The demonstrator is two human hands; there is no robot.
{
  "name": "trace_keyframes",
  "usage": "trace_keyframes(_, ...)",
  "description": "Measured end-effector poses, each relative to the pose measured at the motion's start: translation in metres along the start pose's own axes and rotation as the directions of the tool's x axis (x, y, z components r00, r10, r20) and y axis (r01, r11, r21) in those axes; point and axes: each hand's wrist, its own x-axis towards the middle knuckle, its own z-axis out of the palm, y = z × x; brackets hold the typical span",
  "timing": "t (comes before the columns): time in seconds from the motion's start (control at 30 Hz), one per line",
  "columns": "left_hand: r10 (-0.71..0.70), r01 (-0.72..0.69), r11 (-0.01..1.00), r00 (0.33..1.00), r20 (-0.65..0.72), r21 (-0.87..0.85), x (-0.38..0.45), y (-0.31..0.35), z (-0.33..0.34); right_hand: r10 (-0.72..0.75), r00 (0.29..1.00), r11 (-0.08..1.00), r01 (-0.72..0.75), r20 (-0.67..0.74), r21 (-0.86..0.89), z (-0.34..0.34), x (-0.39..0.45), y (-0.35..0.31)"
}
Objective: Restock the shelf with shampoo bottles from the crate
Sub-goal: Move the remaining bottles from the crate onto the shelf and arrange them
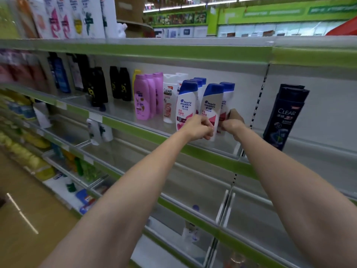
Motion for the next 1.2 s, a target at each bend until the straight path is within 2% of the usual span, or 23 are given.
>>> trace_keyframes(0.2, -0.022, 0.022, 1.000, 1.000, 0.001, 0.010, -0.006, -0.002, -0.006, 0.022, 0.999, 1.000, -0.022, 0.043, -0.014, -0.006, -0.012, -0.003)
trace_keyframes(0.47, -0.022, 0.022, 1.000, 0.999, 0.042, 0.011, -0.046, -0.010, -0.017, 0.074, 0.997, 0.989, -0.071, 0.020, -0.130, -0.016, -0.086, -0.017)
trace_keyframes(0.57, -0.030, 0.029, 1.000, 0.996, 0.084, 0.013, -0.073, -0.025, -0.020, 0.074, 0.996, 0.990, -0.067, 0.048, -0.128, -0.005, -0.126, -0.020)
trace_keyframes(0.7, -0.058, 0.047, 0.993, 0.993, 0.105, 0.106, -0.110, -0.054, -0.019, 0.090, 0.990, 0.988, -0.075, 0.109, -0.134, 0.025, -0.178, -0.011)
trace_keyframes(0.8, -0.103, 0.081, 0.984, 0.985, 0.138, 0.159, -0.135, -0.079, -0.017, 0.126, 0.975, 0.972, -0.085, 0.183, -0.217, 0.052, -0.208, 0.004)
trace_keyframes(1.0, -0.235, 0.179, 0.945, 0.954, 0.185, 0.275, -0.177, -0.146, 0.004, 0.213, 0.909, 0.923, -0.067, 0.359, -0.379, 0.112, -0.246, 0.058)
trace_keyframes(1.2, -0.435, 0.304, 0.847, 0.868, 0.240, 0.435, -0.224, -0.236, 0.041, 0.286, 0.788, 0.868, 0.028, 0.545, -0.496, 0.184, -0.278, 0.131)
